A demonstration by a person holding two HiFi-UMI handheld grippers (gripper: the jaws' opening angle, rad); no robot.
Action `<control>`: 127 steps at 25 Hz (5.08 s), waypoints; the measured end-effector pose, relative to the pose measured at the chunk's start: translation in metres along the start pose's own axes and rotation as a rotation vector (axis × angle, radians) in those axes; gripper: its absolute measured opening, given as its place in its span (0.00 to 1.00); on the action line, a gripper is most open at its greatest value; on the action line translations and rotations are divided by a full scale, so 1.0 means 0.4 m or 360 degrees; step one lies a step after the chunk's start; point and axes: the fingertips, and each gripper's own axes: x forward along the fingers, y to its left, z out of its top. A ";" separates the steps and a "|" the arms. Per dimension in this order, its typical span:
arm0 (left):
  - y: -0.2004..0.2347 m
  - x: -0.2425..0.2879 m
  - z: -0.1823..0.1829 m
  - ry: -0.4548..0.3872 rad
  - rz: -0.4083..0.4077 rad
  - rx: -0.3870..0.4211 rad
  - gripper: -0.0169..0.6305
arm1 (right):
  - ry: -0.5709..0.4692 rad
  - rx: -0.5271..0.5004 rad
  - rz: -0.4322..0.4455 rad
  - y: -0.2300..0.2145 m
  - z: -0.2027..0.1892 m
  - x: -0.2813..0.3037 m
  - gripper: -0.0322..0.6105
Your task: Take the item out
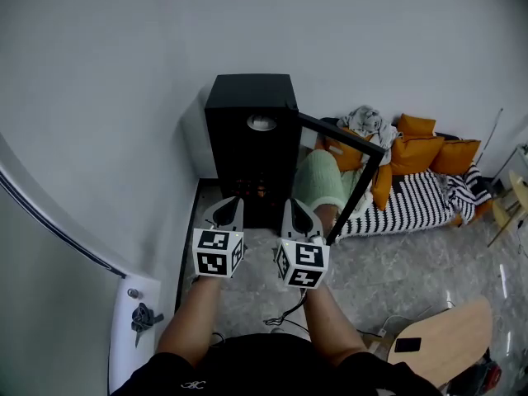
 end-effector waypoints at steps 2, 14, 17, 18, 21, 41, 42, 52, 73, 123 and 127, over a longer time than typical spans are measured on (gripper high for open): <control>-0.003 0.016 0.003 -0.0002 0.0015 -0.0006 0.04 | 0.0002 0.0005 0.0036 -0.009 -0.001 0.012 0.05; -0.056 0.072 0.039 -0.0048 0.0064 -0.0140 0.04 | 0.0041 -0.0012 0.0162 -0.095 -0.006 0.042 0.05; -0.058 0.086 0.020 -0.0020 0.0078 -0.0140 0.04 | 0.0041 -0.0018 0.0182 -0.101 -0.014 0.041 0.05; -0.059 0.092 0.013 -0.0012 0.0079 -0.0142 0.04 | 0.0043 -0.0019 0.0184 -0.105 -0.018 0.043 0.05; -0.063 0.109 0.001 -0.0001 0.0073 -0.0136 0.04 | 0.0061 -0.0012 0.0186 -0.118 -0.029 0.057 0.05; 0.147 0.337 -0.016 0.0029 -0.0009 -0.0145 0.04 | 0.0066 -0.0021 0.0124 -0.097 -0.065 0.346 0.05; 0.160 0.352 -0.014 0.0027 -0.0016 -0.0150 0.04 | 0.0071 -0.0021 0.0116 -0.097 -0.068 0.366 0.05; 0.309 0.512 -0.010 0.0079 -0.0102 -0.0118 0.04 | 0.0160 0.0029 0.0010 -0.085 -0.104 0.572 0.05; 0.543 0.720 -0.087 0.0196 -0.0322 -0.0071 0.04 | 0.0299 0.0211 -0.0308 -0.053 -0.203 0.884 0.05; 0.551 0.874 -0.168 0.0393 -0.0215 -0.0179 0.04 | 0.0515 0.2377 -0.0215 -0.268 -0.525 1.207 0.12; 0.566 0.873 -0.173 0.0396 -0.0189 -0.0186 0.04 | 0.0450 0.2404 -0.0191 -0.271 -0.519 1.222 0.21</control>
